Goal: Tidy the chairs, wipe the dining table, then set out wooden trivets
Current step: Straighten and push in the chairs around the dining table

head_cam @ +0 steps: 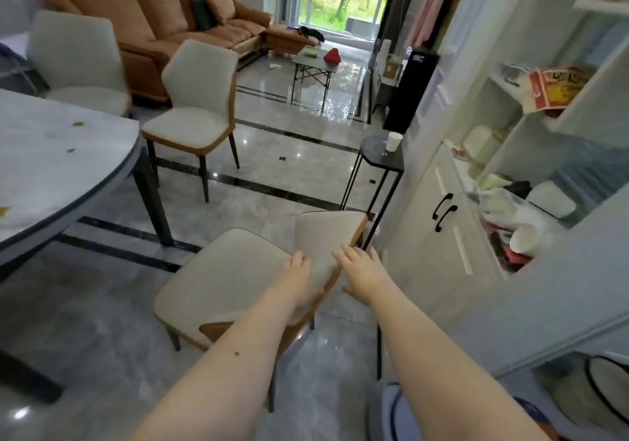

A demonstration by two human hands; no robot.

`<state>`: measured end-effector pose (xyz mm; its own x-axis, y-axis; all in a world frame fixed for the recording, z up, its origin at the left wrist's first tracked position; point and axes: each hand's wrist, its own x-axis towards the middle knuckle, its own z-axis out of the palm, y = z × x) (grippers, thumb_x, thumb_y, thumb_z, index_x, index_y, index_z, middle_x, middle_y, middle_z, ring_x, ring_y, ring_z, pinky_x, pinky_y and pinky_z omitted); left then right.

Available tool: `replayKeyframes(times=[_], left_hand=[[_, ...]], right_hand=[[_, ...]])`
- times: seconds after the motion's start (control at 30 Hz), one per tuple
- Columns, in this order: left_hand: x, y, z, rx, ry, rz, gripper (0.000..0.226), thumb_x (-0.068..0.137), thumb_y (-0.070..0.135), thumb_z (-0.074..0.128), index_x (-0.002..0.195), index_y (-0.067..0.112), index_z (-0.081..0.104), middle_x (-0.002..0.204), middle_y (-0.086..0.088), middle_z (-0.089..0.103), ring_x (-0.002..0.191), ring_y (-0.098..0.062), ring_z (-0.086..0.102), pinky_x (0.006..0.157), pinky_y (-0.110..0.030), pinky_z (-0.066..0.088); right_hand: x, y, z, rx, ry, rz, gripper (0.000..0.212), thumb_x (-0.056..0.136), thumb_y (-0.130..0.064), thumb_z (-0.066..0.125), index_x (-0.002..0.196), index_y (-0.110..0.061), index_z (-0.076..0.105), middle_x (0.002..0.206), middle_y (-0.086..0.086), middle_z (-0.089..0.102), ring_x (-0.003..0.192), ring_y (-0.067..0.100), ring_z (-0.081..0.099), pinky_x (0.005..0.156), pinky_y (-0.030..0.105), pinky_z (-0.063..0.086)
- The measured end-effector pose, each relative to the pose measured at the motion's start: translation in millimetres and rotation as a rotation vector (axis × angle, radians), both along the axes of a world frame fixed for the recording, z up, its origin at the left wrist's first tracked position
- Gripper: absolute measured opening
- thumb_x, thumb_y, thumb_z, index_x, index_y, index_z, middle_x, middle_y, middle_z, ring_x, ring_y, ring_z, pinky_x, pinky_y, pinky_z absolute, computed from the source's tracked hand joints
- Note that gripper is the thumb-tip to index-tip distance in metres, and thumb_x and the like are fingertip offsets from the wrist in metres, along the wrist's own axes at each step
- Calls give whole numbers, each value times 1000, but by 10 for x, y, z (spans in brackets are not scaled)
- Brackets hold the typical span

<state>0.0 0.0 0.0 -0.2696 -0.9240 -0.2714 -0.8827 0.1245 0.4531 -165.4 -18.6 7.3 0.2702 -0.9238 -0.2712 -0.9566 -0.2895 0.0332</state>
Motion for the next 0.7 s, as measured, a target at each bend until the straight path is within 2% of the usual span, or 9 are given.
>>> replayKeyframes(times=[0.17, 0.27, 0.33, 0.43, 0.6, 0.7], left_hand=[[-280, -181, -136, 262, 48, 103, 72, 93, 37, 55, 149, 10, 20, 152, -12, 19, 138, -30, 28, 111, -41, 30], [-388, -219, -213, 371, 66, 210, 85, 85, 42, 65, 150, 14, 17, 148, -10, 33, 130, -29, 41, 101, -38, 37], [-432, -209, -277, 367, 14, 276, 87, 79, 42, 72, 146, 14, 23, 140, -10, 42, 125, -30, 45, 97, -37, 39], [-475, -194, -350, 319, -60, 353, 71, 81, 40, 68, 138, 13, 35, 133, -13, 49, 120, -31, 50, 96, -38, 41], [-485, -209, -376, 311, -68, 383, 54, 85, 37, 61, 129, 10, 47, 127, -15, 54, 115, -32, 54, 92, -35, 43], [-490, -211, -397, 317, -82, 380, 51, 88, 35, 59, 131, 10, 45, 130, -15, 52, 117, -32, 52, 92, -34, 42]], right_hand=[[-198, -443, -197, 3, 89, 142, 83, 86, -25, 67, 152, -22, 16, 159, 5, 15, 146, 25, 11, 119, 48, 0], [-237, -636, -329, 1, 81, 234, 79, 85, -23, 67, 150, -22, 22, 157, 5, 20, 146, 27, 10, 116, 54, -1], [-237, -718, -423, 8, 42, 250, 74, 86, -22, 65, 148, -24, 25, 156, 4, 20, 147, 28, 6, 112, 63, -6], [-186, -777, -518, 48, -31, 222, 72, 85, -21, 67, 146, -26, 29, 156, 3, 20, 147, 29, 0, 106, 72, -7], [-83, -848, -526, 124, -40, 183, 64, 81, -15, 70, 138, -21, 41, 153, 8, 22, 144, 38, -6, 108, 73, -2], [-25, -917, -472, 152, 24, 236, 55, 86, -12, 64, 136, -21, 43, 148, 6, 32, 144, 35, 4, 106, 75, -1]])
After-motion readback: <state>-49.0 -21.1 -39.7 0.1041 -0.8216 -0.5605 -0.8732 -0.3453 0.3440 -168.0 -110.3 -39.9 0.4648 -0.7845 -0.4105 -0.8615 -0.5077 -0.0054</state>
